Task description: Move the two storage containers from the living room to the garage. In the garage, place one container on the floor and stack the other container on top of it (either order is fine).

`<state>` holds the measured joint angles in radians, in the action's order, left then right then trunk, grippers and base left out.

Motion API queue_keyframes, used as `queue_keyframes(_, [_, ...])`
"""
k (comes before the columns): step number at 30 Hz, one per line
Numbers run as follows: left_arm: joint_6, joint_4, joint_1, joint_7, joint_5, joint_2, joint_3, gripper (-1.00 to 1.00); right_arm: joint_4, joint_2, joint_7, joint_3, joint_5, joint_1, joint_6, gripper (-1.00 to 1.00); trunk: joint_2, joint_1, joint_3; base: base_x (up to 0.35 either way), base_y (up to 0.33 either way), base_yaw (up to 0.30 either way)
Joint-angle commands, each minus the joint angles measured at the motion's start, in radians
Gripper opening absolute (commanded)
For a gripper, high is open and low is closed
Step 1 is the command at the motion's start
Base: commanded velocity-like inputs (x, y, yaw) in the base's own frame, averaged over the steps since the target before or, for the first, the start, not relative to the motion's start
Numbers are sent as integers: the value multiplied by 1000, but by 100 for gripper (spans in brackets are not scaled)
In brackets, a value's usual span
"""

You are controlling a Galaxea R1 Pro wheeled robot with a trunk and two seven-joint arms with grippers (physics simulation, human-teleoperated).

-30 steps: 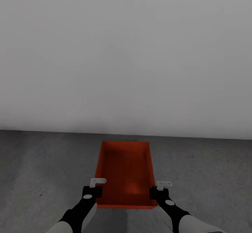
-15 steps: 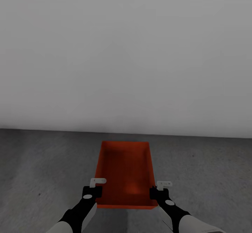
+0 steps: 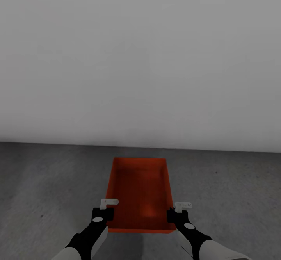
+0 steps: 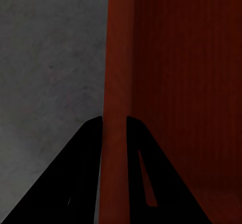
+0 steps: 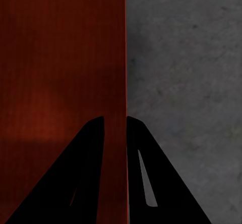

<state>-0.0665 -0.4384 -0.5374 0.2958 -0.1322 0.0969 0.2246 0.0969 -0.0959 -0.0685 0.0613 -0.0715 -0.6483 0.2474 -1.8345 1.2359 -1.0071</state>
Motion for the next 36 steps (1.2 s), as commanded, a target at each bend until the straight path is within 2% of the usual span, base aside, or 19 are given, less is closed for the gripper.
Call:
queue_keyframes(1, [-7, 0, -1, 14, -101, -2, -22, -100, 3, 7, 1, -8, -4, -1, 12, -100, -8, 4, -4, 0, 0, 0])
queue_keyframes(33, [-7, -2, -1, 14, -101, -2, -22, -100, 3, 7, 1, -8, -3, -1, 12, -100, -232, 126, -104, 0, 0, 0])
queue_keyframes(36, [-7, -2, -1, 14, -101, -2, -22, -100, 3, 7, 2, -8, -3, -1, 12, -100, -232, 126, -104, 0, 0, 0])
